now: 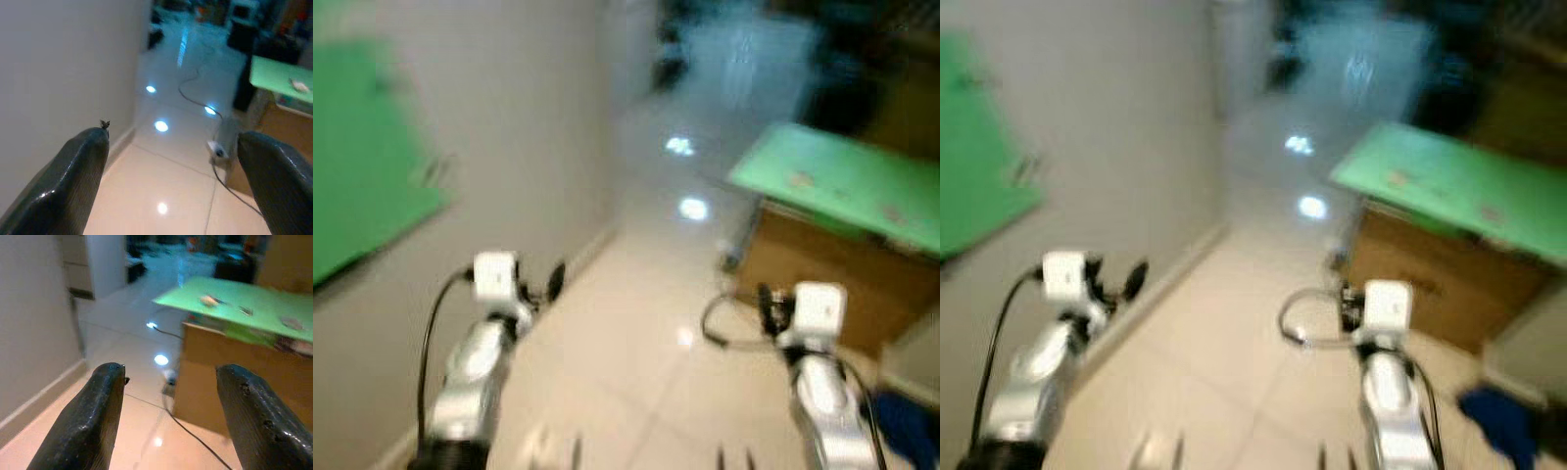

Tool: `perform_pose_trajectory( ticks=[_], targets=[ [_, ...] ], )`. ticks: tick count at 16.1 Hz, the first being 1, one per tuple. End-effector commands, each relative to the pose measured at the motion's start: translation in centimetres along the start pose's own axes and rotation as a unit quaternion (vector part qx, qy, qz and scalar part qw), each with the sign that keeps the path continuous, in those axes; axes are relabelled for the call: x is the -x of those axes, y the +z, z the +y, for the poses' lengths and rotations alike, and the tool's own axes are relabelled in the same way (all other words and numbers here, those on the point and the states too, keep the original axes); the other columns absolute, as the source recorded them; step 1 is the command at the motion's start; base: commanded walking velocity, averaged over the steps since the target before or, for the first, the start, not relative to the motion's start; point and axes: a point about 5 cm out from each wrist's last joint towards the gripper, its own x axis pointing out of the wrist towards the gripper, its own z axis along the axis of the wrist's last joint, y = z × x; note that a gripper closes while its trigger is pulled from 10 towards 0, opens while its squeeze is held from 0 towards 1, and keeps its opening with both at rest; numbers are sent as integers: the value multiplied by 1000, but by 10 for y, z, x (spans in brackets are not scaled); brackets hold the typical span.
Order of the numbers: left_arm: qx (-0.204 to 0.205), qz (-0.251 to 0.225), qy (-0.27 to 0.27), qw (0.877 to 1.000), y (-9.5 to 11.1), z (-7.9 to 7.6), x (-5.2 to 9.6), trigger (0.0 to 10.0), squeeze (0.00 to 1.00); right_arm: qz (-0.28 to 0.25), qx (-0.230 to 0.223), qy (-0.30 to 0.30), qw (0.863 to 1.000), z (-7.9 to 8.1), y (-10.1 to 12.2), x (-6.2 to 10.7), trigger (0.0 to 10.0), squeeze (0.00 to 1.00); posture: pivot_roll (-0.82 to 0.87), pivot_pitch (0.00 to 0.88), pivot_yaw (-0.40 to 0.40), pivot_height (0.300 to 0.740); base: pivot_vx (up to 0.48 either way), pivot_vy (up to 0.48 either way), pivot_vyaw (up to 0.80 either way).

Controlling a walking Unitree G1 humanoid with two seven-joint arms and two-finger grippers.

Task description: Hang keys on a hook

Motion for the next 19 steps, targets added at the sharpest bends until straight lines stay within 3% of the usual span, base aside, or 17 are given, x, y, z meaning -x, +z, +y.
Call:
perform_pose_trajectory(
  ticks=[1, 5, 8, 9, 11, 19],
  targets=[
    [-5, -5, -13, 1000, 4, -8, -5, 10000, 0, 5, 3, -3, 1000, -7, -1, 0, 10000, 0, -76, 0, 60, 740, 450, 0, -750],
    [-7, -3, -33, 999, 4, -11, -9, 10000, 0, 7, 11, -6, 1000, -9, -4, 2, 10000, 0, -88, 0, 70, 740, 454, 0, -734],
    [-19, -2, -45, 999, 3, -18, -10, 10000, 0, 22, 15, 20, 999, 0, -9, 5, 10000, 0, -101, 0, 72, 740, 460, 0, -679],
    [-22, 8, -40, 999, 0, -19, -12, 10000, 0, 22, 24, 26, 999, 3, -10, 6, 10000, 0, -101, 0, 72, 740, 0, 0, 0],
    [-16, -14, -83, 996, 5, -28, -10, 10000, 0, 18, 25, 27, 999, 3, -8, 7, 10000, 0, -106, 0, 75, 740, 0, 0, 0],
    [-13, -13, -99, 995, 6, -34, -12, 10000, 0, 13, 36, 5, 999, -4, -6, 5, 10000, 0, -125, 0, 93, 740, 480, 0, -420]
  ],
)
